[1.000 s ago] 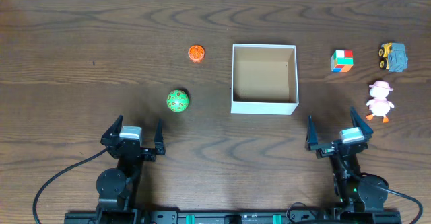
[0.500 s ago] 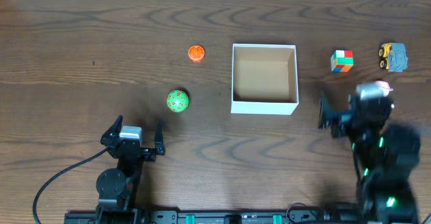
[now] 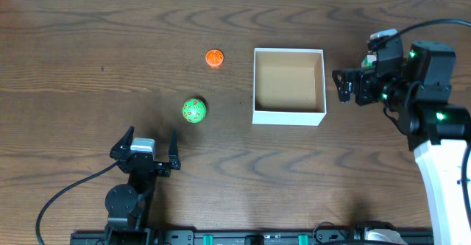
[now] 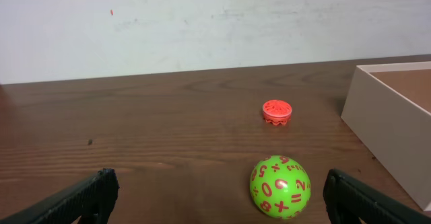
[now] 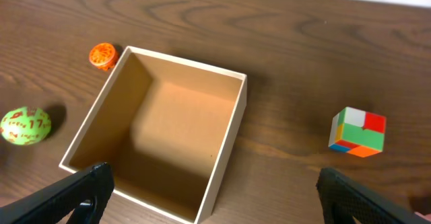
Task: Pack container
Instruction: 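Move the right gripper over the 2x2 Rubik's cube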
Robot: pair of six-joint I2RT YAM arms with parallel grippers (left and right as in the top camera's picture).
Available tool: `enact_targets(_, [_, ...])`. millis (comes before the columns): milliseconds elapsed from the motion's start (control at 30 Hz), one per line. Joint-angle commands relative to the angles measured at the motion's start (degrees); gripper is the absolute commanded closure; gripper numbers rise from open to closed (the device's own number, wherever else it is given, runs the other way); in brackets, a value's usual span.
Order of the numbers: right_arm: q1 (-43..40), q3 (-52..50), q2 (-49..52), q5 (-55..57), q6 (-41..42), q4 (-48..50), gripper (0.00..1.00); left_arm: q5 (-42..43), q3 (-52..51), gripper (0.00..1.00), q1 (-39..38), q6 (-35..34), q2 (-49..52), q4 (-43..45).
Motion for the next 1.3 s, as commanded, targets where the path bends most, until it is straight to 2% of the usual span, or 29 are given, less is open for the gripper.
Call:
enact_targets(0, [0.44,6.36,1.81,5.66,4.70,-2.38,0.01,0.26,-1.01,0.02,0.24,-0.50,-0.39,-1.90])
enact_targets(167, [0.44,26.29,11.56,18.69,5.11,-19.37,0.01,0.26,-1.01,0.02,0.24,-0.50,-0.39,-1.90])
enact_targets(333, [0.44,37.03,18.53,19.65,5.16,-23.43,0.01,0.26,-1.01,0.02,0.24,-0.50,-0.39,-1.90])
enact_targets(500, [0.44,37.24,20.39,16.41,5.75,-21.49,0.01,0.26,-1.01,0.02,0.24,-0.50,-0.39,-1.90])
enact_targets(900, [-5.29,37.24,34.53,20.65,5.55,-19.96,0.01,0.26,-1.01,0.02,0.24,-0.50,-0.39,-1.90])
enact_targets(1267, [-8.07,37.24,39.85,20.87,4.02,-13.62,0.01,0.26,-1.01,0.02,0.24,-0.50,-0.39,-1.90])
